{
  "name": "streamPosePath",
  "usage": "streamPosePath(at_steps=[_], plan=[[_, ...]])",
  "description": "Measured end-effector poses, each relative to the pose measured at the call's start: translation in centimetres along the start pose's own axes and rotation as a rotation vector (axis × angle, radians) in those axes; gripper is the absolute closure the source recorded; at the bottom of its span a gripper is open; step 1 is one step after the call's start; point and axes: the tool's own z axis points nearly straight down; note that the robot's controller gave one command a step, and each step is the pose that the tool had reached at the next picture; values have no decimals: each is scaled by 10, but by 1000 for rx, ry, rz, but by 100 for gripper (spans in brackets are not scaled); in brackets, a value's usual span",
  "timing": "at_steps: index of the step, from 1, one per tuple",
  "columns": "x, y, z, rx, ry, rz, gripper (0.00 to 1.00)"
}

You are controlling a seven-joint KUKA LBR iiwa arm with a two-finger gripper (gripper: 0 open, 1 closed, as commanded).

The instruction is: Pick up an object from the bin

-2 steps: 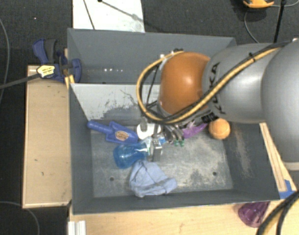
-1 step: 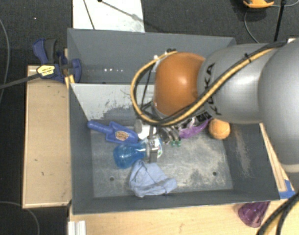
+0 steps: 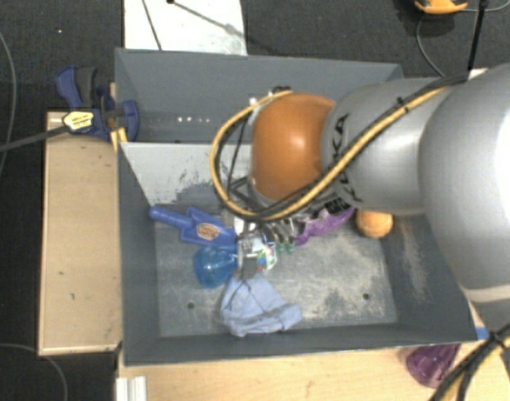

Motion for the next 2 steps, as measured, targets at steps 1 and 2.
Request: streamPosePath(at_steps=[1, 2], plan=[[-8, 12, 15, -1, 2, 43, 0], [0, 12, 24, -1, 0, -107, 0]])
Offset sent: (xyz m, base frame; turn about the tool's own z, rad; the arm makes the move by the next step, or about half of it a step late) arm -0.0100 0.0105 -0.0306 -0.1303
